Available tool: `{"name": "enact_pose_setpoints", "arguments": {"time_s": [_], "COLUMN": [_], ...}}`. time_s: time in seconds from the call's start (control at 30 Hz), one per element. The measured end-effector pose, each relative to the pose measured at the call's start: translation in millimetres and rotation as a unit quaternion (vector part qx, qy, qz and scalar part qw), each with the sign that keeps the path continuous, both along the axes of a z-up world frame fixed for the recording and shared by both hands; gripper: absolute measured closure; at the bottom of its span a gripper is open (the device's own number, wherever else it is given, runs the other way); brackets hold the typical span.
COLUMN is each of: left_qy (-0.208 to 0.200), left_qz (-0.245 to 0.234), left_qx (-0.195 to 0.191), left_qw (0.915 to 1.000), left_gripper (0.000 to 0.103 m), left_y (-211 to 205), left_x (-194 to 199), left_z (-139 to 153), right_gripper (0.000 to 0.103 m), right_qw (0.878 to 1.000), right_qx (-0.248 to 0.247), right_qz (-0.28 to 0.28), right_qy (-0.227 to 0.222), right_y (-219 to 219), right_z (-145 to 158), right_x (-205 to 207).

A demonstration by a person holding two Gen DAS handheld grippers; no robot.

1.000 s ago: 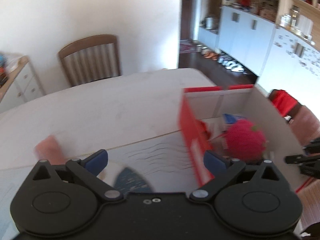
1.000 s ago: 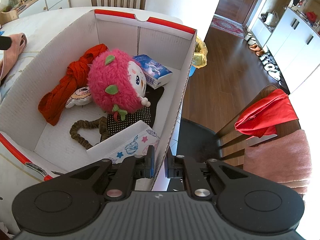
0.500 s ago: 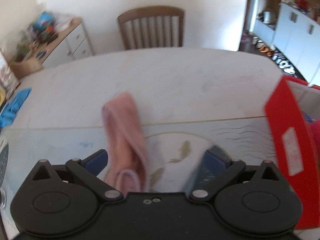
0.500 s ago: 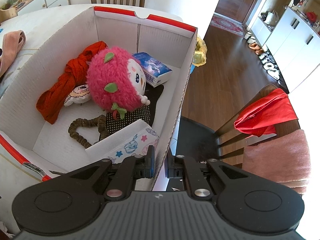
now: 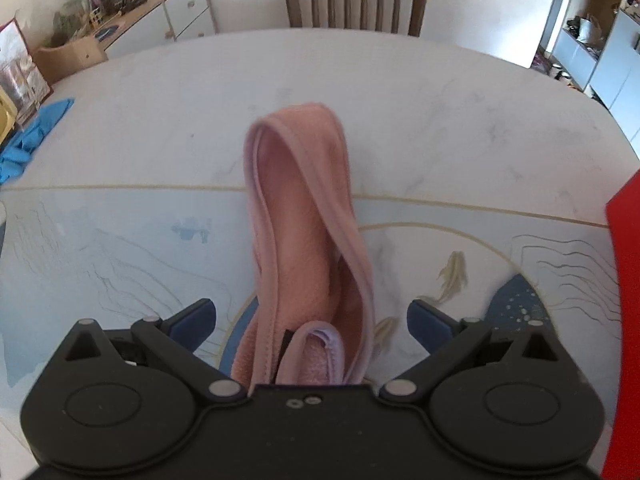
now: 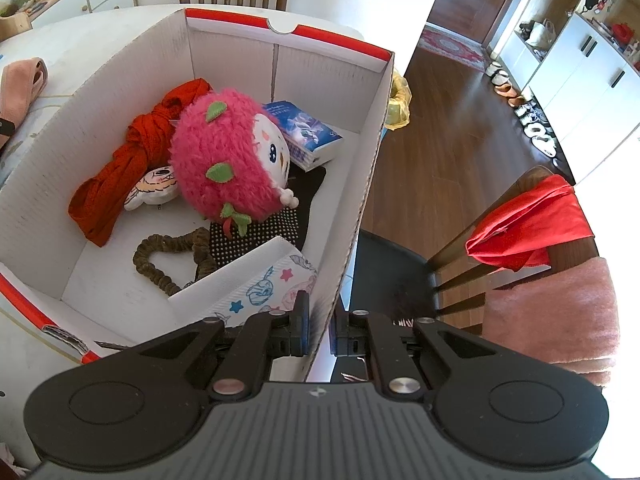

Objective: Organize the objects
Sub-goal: 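Return the left gripper to the table and grasp the pink towel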

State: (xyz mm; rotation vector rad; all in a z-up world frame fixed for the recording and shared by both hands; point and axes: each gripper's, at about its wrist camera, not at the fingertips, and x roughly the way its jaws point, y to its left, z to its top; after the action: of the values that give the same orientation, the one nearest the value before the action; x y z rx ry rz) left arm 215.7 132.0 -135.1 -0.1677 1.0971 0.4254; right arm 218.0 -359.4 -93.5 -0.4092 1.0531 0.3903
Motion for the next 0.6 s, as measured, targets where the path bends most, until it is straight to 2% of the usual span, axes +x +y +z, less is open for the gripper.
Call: {"name": "enact_pose_setpoints", "arguments": {"time_s": [0.13,0.2,0.37,0.6], "left_qy": [0.004,0.006,0.006,-0.008], "left_qz": [-0.002,-0.002,0.008,0.011], "left_qx": [0.002,-0.004,-0.002,-0.002], "left_qw": [1.0,1.0,0.9999,0.9999], "left_gripper": [0.01,0.022,0.035,0.067], "left_y": [0.3,0.8,2.1,4.6], "left_x": [0.4,2.5,1.4,-4.5], "left_z": [-5.6,-7.7,-9.1,-4.3], "right_gripper": [0.094,0.094,0.094,0.094], "right_qw": [1.0,1.0,1.0,1.0], "right_qx": [-0.002,-0.002,-0.001,-0.001], "right_qz": [0.0,-0.001,-0.001,-0.001], "right_qy": [0.0,0.0,0.0,0.0], "right_y": [0.6,0.6,0.5,0.4], "right_z": [0.2,0.1,0.1,0.3], "right_x": [0.2,0.1,0.1,0.4]}}
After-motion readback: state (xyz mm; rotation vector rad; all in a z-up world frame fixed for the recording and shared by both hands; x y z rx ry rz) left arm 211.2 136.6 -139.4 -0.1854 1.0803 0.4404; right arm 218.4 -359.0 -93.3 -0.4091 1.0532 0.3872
